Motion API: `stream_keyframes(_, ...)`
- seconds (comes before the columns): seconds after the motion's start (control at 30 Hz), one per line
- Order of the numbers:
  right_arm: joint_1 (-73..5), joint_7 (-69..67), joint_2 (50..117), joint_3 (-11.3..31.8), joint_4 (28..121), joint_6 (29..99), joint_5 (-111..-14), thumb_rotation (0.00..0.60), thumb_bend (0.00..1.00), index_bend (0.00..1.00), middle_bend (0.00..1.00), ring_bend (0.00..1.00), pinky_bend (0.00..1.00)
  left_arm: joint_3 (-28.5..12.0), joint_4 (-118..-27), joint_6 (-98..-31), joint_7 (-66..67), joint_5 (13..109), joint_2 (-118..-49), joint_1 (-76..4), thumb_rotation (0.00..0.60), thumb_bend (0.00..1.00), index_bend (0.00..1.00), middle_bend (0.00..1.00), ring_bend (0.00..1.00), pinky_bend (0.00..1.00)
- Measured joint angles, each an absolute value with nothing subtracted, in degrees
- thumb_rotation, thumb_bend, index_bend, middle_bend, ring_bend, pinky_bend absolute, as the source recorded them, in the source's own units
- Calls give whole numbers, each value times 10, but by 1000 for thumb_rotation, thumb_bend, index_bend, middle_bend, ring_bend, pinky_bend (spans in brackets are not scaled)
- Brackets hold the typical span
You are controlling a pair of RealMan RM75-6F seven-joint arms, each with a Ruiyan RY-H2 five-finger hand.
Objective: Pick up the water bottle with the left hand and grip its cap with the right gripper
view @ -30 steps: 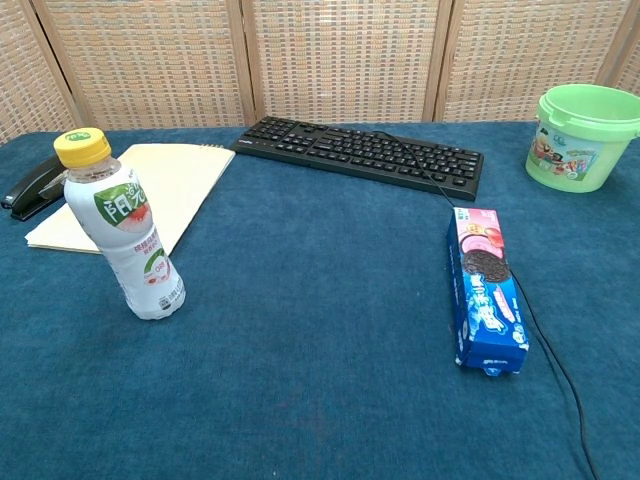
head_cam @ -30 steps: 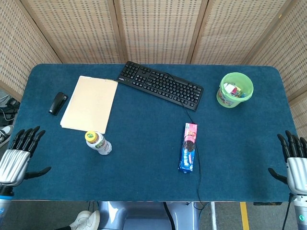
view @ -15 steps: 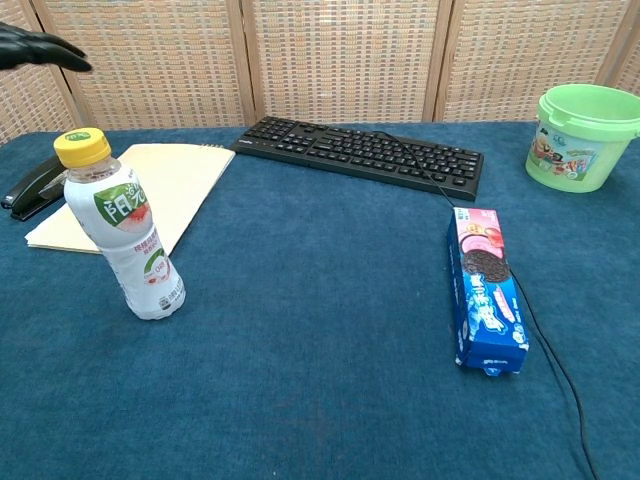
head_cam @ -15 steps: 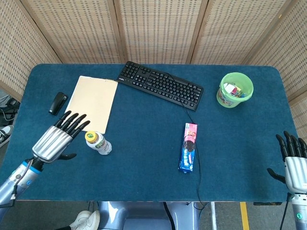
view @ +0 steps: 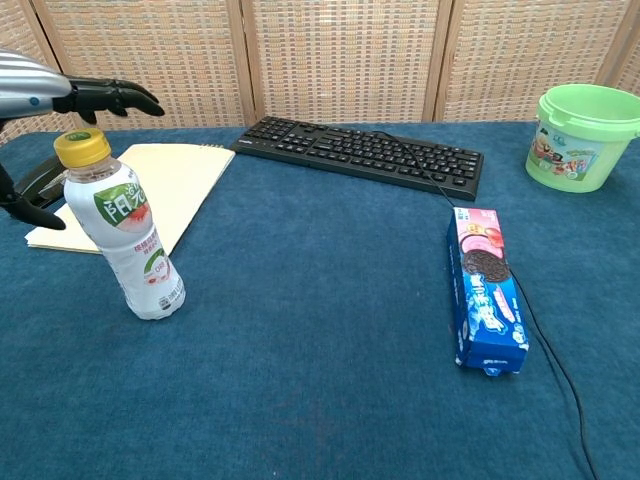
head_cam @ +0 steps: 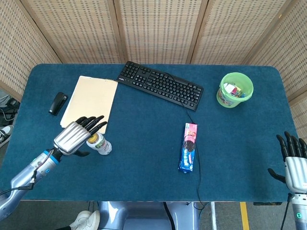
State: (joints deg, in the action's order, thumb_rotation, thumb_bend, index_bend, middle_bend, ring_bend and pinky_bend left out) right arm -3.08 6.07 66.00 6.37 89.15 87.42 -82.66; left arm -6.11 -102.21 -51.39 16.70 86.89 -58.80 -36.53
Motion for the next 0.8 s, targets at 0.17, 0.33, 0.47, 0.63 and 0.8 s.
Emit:
stream_keyframes(0.17,-31,58,660,65,889,872,-823,600,0,0,0,0,0,-63,-1006,-511,151,862,-604,-375,600,0,127,171,319,399)
stream_keyframes(0.33,-32,57,661,66,888,870,-822,600,0,0,0,0,0,-62,-1002,-507,157,851,-612,-382,600,0,252,336,404,459)
stream_keyframes(0.47,-32,57,661,66,888,870,-821,600,0,0,0,0,0,-60,-1002,-505,173,836,-618,-385,600,0,367,398,447,496)
stream_keyframes(0.63,-32,53,660,67,888,869,-819,600,0,0,0,0,0,-58,-1005,-503,202,808,-621,-385,600,42,501,453,490,539)
stream_keyframes(0.8,-32,51,660,68,888,867,-816,600,0,0,0,0,0,-54,-1006,-509,209,787,-629,-384,600,308,613,536,542,563)
